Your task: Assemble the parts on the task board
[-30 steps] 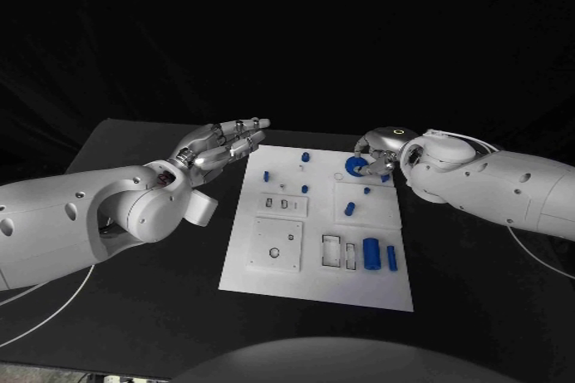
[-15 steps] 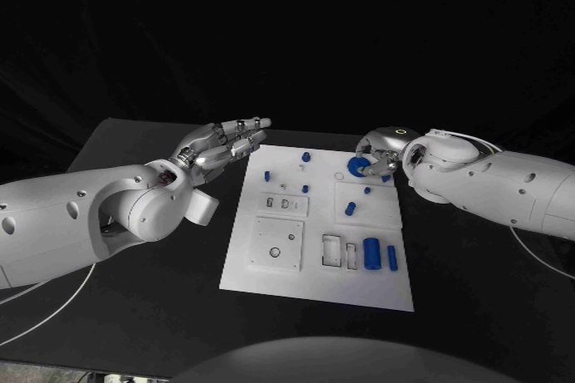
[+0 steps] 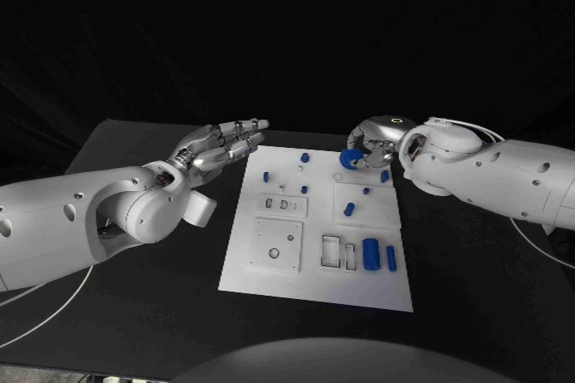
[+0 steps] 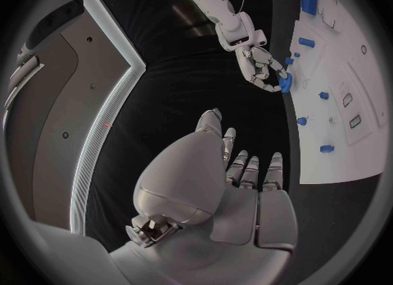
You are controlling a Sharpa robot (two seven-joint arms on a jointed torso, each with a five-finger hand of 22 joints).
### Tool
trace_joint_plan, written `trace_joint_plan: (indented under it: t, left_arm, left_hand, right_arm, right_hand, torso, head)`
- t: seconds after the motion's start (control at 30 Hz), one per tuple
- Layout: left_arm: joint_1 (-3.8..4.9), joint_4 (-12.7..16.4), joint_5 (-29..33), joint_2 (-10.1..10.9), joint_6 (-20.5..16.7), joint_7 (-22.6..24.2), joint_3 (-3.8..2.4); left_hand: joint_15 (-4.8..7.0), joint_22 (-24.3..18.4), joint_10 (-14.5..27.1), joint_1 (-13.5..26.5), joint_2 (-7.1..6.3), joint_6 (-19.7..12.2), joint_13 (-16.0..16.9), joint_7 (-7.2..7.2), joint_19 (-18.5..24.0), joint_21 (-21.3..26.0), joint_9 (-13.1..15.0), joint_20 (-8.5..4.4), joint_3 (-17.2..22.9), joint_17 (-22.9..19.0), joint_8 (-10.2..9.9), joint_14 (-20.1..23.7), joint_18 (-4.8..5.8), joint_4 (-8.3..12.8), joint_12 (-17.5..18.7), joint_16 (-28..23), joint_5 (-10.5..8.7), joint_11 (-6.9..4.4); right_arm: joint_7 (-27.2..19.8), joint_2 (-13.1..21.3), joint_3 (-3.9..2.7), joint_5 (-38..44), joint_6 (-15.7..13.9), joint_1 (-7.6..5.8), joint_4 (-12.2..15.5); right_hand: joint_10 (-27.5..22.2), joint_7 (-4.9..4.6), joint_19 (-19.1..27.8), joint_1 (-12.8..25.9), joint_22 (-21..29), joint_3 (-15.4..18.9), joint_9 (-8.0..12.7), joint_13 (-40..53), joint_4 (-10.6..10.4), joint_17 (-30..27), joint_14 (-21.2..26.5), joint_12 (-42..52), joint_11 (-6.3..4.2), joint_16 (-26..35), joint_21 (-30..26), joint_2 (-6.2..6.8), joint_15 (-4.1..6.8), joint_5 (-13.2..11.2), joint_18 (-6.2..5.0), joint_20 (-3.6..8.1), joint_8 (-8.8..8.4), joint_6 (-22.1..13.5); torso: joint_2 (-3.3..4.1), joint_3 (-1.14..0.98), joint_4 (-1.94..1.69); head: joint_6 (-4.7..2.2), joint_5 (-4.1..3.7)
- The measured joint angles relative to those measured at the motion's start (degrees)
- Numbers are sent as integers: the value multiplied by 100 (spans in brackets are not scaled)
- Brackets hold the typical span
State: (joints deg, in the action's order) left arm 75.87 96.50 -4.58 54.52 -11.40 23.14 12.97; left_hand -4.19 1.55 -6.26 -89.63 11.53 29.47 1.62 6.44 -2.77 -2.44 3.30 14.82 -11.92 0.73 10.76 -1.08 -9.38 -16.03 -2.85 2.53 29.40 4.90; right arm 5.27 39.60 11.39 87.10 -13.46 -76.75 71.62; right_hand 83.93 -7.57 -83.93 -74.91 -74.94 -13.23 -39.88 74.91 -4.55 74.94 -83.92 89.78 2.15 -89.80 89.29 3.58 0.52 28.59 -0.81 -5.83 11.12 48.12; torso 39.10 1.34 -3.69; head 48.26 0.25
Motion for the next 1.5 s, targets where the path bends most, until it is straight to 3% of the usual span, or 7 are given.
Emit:
trace_joint_plan:
  t: [0.4,0.77,1.13,1.4,1.5]
  left_arm:
    - [0,-9,-1,-23,8,-19,0]
    - [0,-4,-1,-42,13,-37,0]
    - [2,12,-2,-33,14,-56,-2]
    - [4,44,-2,-9,14,-66,-2]
    - [4,47,-6,-7,14,-67,-2]
  left_hand:
    - [0,0,0,0,0,0,-1,0,-21,0,0,21,0,-1,0,0,1,0,0,0,0,0]
    - [0,0,0,0,0,0,-1,0,-21,0,0,21,0,-1,0,0,1,0,0,0,0,0]
    - [0,0,0,0,0,0,-1,0,-21,-22,4,21,33,4,0,0,1,1,0,0,0,0]
    - [0,0,0,0,0,0,-1,-1,-21,-22,4,21,33,4,-1,0,0,1,0,0,0,0]
    - [0,0,0,0,0,0,-1,-1,-21,-22,4,21,33,3,-1,0,1,1,0,0,0,0]
  right_arm:
    - [-1,-430,-1,-27,101,-51,27]
    - [-55,-1026,-8,-53,249,-49,-328]
    - [-137,-1438,-15,-111,323,87,-727]
    - [-162,-1587,-19,-119,385,146,-924]
    - [-165,-1613,-22,-114,413,160,-969]
  right_hand:
    - [0,0,0,1,1,2,-4,0,-1,-1,0,0,0,0,0,1,0,-66,0,0,-6,0]
    - [0,1,0,1,2,-16,-35,-1,-20,-1,0,0,0,0,0,1,0,-78,0,0,-34,0]
    - [21,2,0,1,2,-40,-133,-1,3,-2,0,0,21,0,0,1,0,-102,0,0,-119,0]
    - [0,26,-18,32,2,-107,-190,-1,-2,-3,-21,0,41,0,0,32,-21,-151,0,-25,-312,2]
    - [22,0,1,59,3,-166,-11,-1,-24,-3,0,0,63,0,-23,59,-42,-214,-1,-43,-500,-178]
  torso:
    - [1,-3,-6]
    - [9,-5,-11]
    - [9,-4,-10]
    - [10,-3,-6]
    - [10,-2,-4]
  head:
    - [2,-16]
    - [13,-40]
    - [40,-42]
    - [62,-28]
    - [73,-25]
